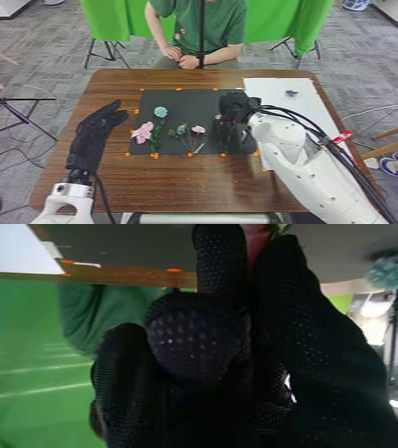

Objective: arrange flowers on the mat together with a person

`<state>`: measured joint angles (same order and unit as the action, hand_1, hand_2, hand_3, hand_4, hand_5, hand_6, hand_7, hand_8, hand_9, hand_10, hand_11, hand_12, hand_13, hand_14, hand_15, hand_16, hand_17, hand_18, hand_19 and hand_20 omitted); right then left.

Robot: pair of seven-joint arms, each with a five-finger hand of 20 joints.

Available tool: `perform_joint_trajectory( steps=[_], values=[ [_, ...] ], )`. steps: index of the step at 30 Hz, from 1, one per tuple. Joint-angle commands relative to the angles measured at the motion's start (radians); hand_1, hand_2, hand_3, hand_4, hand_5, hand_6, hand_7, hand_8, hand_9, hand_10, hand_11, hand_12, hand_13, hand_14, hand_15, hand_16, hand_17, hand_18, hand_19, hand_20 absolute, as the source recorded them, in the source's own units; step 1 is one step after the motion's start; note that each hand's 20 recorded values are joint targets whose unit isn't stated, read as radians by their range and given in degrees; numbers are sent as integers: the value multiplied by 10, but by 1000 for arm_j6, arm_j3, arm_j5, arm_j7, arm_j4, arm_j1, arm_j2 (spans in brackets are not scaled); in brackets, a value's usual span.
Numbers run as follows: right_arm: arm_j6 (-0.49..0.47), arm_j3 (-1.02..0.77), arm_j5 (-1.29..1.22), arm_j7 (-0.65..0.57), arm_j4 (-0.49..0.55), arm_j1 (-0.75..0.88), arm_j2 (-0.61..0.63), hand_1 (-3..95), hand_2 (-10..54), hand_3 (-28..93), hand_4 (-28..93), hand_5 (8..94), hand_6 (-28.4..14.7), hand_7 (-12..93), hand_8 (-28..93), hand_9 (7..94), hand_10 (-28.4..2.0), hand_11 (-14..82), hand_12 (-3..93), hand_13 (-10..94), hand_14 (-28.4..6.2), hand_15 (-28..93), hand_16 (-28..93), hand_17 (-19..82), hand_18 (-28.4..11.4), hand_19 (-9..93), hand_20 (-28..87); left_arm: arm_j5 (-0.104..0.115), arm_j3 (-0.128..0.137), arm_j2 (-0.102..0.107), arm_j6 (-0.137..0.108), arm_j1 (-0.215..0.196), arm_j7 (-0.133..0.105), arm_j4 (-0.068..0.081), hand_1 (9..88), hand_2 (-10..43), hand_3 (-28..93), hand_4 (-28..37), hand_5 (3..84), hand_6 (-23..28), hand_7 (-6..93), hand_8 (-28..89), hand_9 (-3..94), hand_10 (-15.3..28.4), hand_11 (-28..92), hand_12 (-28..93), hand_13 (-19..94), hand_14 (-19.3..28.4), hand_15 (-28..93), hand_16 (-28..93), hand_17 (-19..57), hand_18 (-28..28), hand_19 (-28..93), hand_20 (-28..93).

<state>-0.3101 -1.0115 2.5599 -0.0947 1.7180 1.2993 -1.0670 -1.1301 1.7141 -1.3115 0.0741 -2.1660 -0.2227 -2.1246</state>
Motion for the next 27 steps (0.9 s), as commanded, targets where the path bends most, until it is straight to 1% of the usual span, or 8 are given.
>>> perform_joint_trajectory(
  steps=[1,5,8,13,18,22,26,27],
  values=[
    [-40,10,26,20,6,-25,7,605,-95,490,-198,812,22,155,49,928,-86,70,285,937,-7,574,213,731,-72,932,345,6,-3,5,9,-7,8,1,289,-95,615,-170,426,35,125,-54,432,127,182,163,327,166,123,57,30,126,56,159],
    [-54,7,35,23,5,-32,7,602,-95,466,-184,799,23,155,42,912,-88,82,270,937,-7,569,218,729,-71,932,343,8,-2,7,7,-7,10,1,290,-95,614,-171,426,35,124,-54,432,127,182,163,328,166,123,57,30,126,56,159],
    [-73,5,43,28,2,-39,8,594,-95,456,-181,790,23,153,40,905,-90,91,265,937,-7,566,219,728,-71,932,342,8,-4,8,5,-8,6,1,291,-95,613,-170,427,35,123,-54,432,127,182,162,327,166,123,56,30,126,56,159],
    [-95,-4,44,28,12,-40,16,514,-95,599,-235,756,28,161,17,887,-93,121,236,937,-6,563,224,726,-69,932,339,8,-4,9,5,-10,5,0,291,-95,613,-169,426,35,123,-54,432,128,182,163,328,166,123,56,30,126,56,159],
    [-99,-29,33,22,27,-37,20,468,-95,651,-246,731,36,160,-24,870,-102,147,202,937,-5,558,229,724,-69,932,341,8,-3,9,6,-13,5,-1,291,-95,614,-170,427,36,123,-54,432,127,182,163,328,166,124,56,30,127,56,158],
    [-81,-115,-15,-17,84,0,11,444,-95,674,-251,725,37,160,-62,863,-104,164,171,937,-5,556,230,723,-68,932,338,7,-7,10,9,-11,6,0,291,-95,615,-170,427,35,123,-54,432,127,181,163,328,166,124,56,30,127,56,158],
    [-72,-233,-88,-54,165,58,3,433,-95,680,-252,725,36,159,-87,862,-104,166,170,937,-5,554,231,723,-68,932,338,7,-8,13,10,-10,8,1,291,-95,614,-171,427,34,123,-55,432,127,181,163,328,166,124,56,29,127,56,158],
    [-54,-269,-118,-62,191,84,0,432,-95,681,-252,726,35,158,-92,861,-105,165,170,937,-6,553,232,723,-68,932,338,8,-8,14,12,-9,9,2,291,-95,613,-171,426,35,123,-55,432,127,181,163,328,166,123,55,30,127,56,158]
  ],
)
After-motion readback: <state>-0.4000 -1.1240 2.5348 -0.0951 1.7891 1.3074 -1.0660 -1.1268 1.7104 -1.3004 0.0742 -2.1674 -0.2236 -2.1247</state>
